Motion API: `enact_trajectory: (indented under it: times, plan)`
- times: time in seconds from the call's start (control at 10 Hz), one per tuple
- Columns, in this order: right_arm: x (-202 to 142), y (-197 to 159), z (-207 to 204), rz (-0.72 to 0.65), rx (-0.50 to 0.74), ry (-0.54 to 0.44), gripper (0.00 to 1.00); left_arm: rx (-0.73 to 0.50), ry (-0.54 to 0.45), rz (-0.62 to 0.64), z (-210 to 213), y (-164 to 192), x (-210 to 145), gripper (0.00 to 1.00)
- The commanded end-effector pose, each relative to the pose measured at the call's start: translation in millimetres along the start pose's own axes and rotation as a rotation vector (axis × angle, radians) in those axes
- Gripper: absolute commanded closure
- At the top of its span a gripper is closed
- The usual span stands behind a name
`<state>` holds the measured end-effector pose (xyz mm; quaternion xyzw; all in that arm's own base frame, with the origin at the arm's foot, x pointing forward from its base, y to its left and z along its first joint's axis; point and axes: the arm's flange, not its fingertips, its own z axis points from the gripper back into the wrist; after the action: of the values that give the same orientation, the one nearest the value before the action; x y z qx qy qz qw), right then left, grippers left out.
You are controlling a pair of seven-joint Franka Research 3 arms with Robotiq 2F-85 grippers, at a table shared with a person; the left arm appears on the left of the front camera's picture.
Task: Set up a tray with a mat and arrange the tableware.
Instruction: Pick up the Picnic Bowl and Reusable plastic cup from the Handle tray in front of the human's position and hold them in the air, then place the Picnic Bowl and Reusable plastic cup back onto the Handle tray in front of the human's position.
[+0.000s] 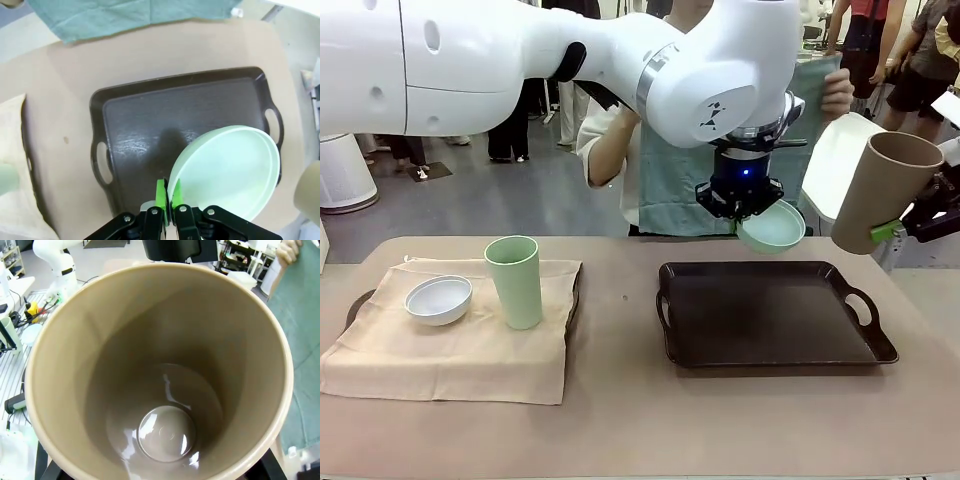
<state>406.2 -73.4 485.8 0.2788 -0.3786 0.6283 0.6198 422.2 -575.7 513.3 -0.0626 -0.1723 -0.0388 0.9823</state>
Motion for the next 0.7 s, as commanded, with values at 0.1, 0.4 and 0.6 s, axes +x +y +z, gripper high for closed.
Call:
enact_trajectory:
  times: [0.1,0.4,0.6]
  plan:
    - [1.6,-4.4,0.2,0.018,-0.014,-0.012,0.8,-0.015,0.009,-0.013,2.7,0.6,3.0,1.0]
    - [1.6,-4.4,0.2,0.018,-0.014,-0.012,0.8,-0.015,0.009,-0.013,2.7,0.6,3.0,1.0]
    - [1.6,-4.4,0.2,0.018,-0.014,-0.012,0.8,-0.015,0.009,-0.013,2.7,0.6,3.0,1.0]
